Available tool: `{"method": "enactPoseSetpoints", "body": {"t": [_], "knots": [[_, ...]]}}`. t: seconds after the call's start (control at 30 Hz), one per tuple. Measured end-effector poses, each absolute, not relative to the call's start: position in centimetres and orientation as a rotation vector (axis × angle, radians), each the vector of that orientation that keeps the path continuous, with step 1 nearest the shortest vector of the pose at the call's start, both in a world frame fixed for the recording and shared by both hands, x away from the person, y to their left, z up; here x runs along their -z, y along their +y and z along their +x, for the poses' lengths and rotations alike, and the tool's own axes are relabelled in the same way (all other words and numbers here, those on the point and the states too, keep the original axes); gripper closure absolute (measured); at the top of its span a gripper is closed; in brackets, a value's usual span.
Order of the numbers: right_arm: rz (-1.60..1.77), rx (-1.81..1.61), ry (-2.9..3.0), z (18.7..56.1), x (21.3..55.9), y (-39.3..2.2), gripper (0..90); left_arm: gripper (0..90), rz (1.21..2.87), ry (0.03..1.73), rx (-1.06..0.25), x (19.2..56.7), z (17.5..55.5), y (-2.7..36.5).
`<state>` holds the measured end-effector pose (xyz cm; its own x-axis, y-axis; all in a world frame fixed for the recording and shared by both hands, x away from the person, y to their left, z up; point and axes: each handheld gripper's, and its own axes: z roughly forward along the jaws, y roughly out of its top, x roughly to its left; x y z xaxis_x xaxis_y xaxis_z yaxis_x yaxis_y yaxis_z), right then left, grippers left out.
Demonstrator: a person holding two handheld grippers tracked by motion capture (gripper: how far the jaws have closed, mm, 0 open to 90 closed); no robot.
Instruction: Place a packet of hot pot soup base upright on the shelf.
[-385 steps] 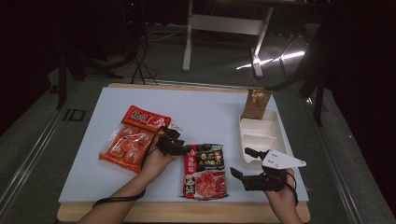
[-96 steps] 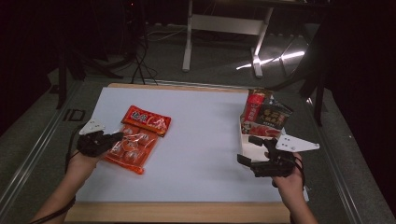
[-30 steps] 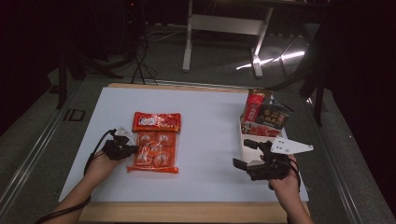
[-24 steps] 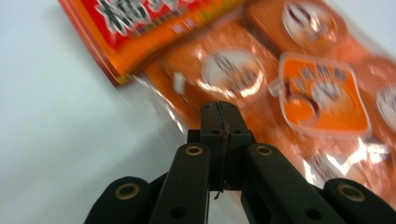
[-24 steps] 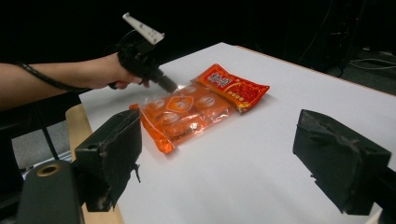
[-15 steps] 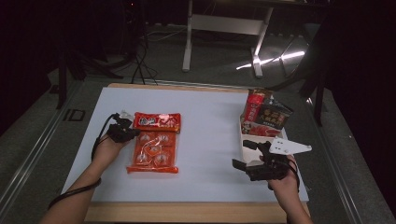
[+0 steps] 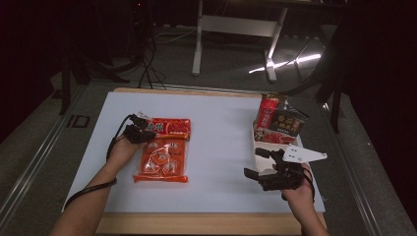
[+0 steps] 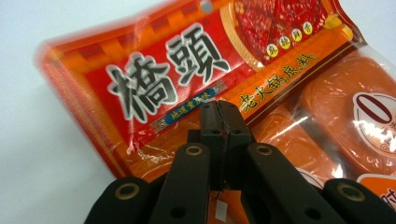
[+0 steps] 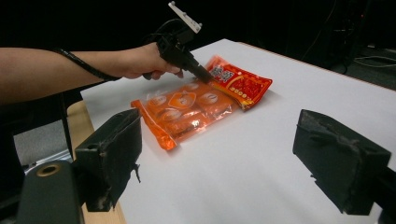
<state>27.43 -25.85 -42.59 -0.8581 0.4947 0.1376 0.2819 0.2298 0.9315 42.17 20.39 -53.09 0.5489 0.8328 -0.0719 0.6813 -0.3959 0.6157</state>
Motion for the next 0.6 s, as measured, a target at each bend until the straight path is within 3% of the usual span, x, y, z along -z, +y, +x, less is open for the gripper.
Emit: {"method": "enactPoseSetpoints", "body": {"t": [0.6], "knots": [[0.741, -1.695, 2.322, 27.4, 42.7, -25.7, 15.5, 90.0, 2.241, 1.133, -0.312, 53.0, 40.4, 18.8]]}}
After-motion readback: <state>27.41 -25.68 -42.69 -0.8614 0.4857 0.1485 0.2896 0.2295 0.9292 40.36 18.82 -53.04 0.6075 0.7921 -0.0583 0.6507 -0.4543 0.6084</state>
